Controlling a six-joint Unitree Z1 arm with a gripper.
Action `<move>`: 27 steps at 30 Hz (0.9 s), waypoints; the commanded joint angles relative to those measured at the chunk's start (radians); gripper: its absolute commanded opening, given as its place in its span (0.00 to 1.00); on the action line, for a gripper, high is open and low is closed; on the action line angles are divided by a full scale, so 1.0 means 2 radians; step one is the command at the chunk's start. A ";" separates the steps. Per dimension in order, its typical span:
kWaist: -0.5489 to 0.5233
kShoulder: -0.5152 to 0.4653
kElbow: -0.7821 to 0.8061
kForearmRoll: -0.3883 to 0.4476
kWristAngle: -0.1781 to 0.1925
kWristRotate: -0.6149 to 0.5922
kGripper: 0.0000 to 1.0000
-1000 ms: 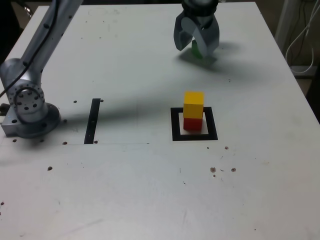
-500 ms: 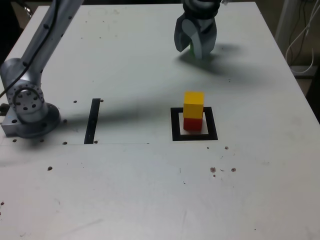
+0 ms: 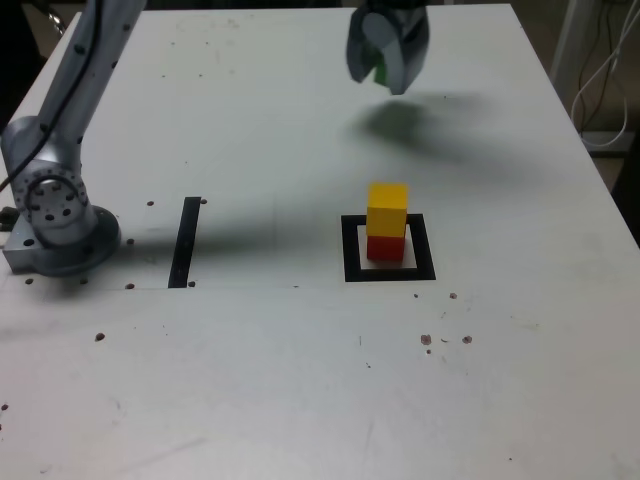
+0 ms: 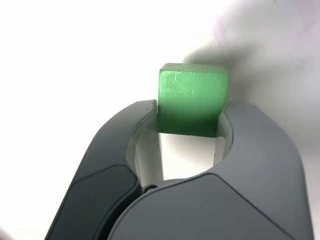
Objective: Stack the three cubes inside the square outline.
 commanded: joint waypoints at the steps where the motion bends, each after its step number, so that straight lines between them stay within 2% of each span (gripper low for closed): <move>1: -0.010 -0.022 0.003 0.010 -0.003 -0.010 0.08; 6: -0.050 -0.059 0.011 0.038 -0.013 -0.052 0.08; 13: -0.131 -0.094 0.022 0.063 -0.015 -0.124 0.08; 22: -0.232 -0.178 0.074 0.093 -0.031 -0.266 0.08; 27: -0.283 -0.198 0.083 0.104 -0.040 -0.344 0.08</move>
